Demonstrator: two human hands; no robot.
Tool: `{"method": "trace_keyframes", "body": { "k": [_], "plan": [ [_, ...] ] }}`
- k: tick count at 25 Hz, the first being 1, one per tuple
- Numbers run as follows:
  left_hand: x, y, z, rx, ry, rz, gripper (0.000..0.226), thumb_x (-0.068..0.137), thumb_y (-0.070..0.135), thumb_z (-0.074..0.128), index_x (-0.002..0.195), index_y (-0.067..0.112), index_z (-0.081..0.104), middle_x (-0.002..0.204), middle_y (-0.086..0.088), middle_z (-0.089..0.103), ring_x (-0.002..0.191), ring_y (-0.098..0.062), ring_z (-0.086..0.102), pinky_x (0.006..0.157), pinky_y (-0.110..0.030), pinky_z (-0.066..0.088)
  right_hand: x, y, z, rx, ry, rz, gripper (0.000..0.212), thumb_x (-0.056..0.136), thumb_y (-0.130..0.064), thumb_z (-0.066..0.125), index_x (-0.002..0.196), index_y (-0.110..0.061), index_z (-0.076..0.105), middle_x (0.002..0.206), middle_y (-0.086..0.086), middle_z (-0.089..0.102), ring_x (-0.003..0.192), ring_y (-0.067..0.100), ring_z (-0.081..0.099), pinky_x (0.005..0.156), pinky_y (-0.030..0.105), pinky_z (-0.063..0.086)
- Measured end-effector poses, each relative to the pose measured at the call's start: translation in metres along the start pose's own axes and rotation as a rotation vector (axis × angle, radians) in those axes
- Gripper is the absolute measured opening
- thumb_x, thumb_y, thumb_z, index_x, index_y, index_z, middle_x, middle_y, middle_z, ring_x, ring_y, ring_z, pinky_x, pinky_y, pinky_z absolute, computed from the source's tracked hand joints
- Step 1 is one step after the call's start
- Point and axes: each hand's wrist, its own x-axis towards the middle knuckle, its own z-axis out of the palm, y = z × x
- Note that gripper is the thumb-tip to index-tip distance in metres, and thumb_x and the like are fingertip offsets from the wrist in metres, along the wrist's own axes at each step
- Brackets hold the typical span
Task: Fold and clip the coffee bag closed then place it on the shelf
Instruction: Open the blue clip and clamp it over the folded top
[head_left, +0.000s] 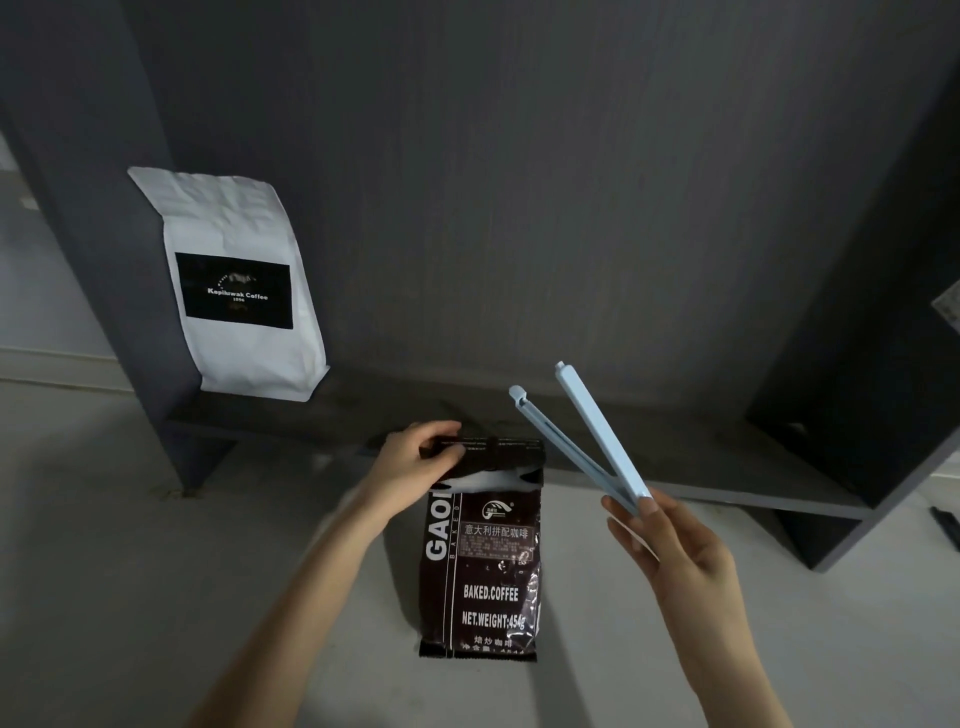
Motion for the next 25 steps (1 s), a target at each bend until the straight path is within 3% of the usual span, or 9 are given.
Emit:
{"method": "trace_keyframes", "body": {
  "k": [4,9,13,16,19,25],
  "plan": [
    [-0.028,0.007,-0.003,-0.159,-0.035,0.05,0.036,0.083,0.01,0.057,0.119,0.015,0.053,0.12,-0.006,0.056,0.108,-0.016,0.057,0.094,-0.023,0.043,-0.006,0.002,-0.003,-0.049,0.015,-0.016,0.02,0.088,-0.015,0.049,0.081,-0.02,0.066,0.09,0.005,0.071,0.087,0.009,0.069,0.064,0.009,0.053],
    [-0.071,0.004,0.01,-0.413,0.036,0.068,0.049,0.083,0.006,0.056,0.126,0.022,0.041,0.113,0.017,0.052,0.091,0.024,0.051,0.077,0.002,0.04,-0.017,0.009,-0.009,-0.143,-0.009,-0.037,0.018,0.087,-0.014,0.051,0.082,-0.021,0.068,0.076,-0.006,0.075,0.086,0.008,0.069,0.071,0.011,0.054],
    [-0.095,-0.008,0.02,-0.557,0.047,0.001,0.044,0.083,0.007,0.055,0.125,0.016,0.045,0.117,0.009,0.059,0.098,0.012,0.058,0.078,-0.003,0.045,-0.025,0.014,-0.013,-0.294,-0.039,-0.073,0.018,0.084,-0.014,0.057,0.083,-0.029,0.067,0.075,-0.021,0.073,0.08,0.003,0.067,0.073,0.014,0.053],
    [-0.107,-0.012,0.022,-0.588,0.055,-0.003,0.041,0.083,0.008,0.056,0.121,0.02,0.048,0.112,0.016,0.06,0.098,0.012,0.058,0.076,-0.002,0.045,-0.033,0.016,-0.016,-0.332,-0.053,-0.095,0.019,0.082,-0.013,0.06,0.083,-0.03,0.067,0.073,-0.025,0.07,0.075,0.004,0.062,0.068,0.008,0.048],
    [-0.114,-0.012,0.023,-0.6,0.046,0.009,0.038,0.083,0.005,0.054,0.114,0.028,0.049,0.105,0.022,0.062,0.097,0.013,0.058,0.075,-0.002,0.044,-0.039,0.013,-0.013,-0.309,-0.094,-0.117,0.021,0.082,-0.007,0.058,0.089,-0.026,0.066,0.075,-0.028,0.071,0.076,-0.005,0.063,0.066,0.003,0.047],
    [-0.12,-0.01,0.025,-0.565,0.046,0.04,0.033,0.087,0.008,0.049,0.102,0.037,0.053,0.085,0.034,0.068,0.092,0.017,0.057,0.072,0.001,0.042,-0.035,0.014,0.001,-0.276,-0.124,-0.138,0.025,0.081,-0.006,0.058,0.105,-0.016,0.06,0.089,-0.006,0.067,0.074,-0.01,0.063,0.06,0.002,0.046]
  ]
}}
